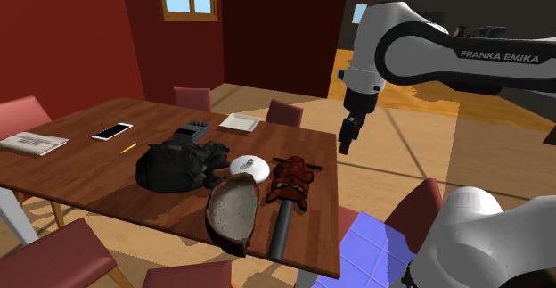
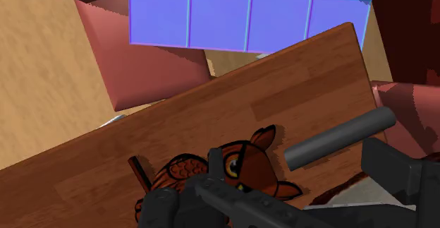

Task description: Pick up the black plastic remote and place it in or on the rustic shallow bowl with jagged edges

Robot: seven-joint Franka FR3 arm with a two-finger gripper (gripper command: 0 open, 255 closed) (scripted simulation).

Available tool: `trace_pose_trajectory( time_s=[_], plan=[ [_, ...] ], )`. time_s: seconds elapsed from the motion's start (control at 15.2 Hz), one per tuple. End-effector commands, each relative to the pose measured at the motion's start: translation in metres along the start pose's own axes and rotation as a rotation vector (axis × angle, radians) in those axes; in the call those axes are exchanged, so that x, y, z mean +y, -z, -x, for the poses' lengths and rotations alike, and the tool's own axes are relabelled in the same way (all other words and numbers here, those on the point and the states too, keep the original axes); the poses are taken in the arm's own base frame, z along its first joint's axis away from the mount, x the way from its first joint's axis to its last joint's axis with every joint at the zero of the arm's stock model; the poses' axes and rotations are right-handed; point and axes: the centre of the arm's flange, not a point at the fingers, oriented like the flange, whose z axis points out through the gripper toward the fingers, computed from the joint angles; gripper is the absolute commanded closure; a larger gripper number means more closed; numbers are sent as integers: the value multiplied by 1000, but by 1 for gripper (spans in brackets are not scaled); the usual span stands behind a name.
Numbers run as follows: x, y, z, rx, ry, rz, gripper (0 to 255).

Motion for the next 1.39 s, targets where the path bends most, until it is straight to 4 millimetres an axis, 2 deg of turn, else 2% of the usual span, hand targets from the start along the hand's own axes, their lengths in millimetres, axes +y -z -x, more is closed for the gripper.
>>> trace_pose_trajectory(
  time_s=[0.0,0.26,0.59,0.99,1.32],
  plan=[
    [0,0,0,0,0,0,0],
    [-42,-36,-3,0,-209,22,0],
    [-91,-82,-18,0,-470,49,0],
    [-140,-139,-52,0,-783,82,0],
    [-170,-188,-91,0,-1044,110,0]
  ],
)
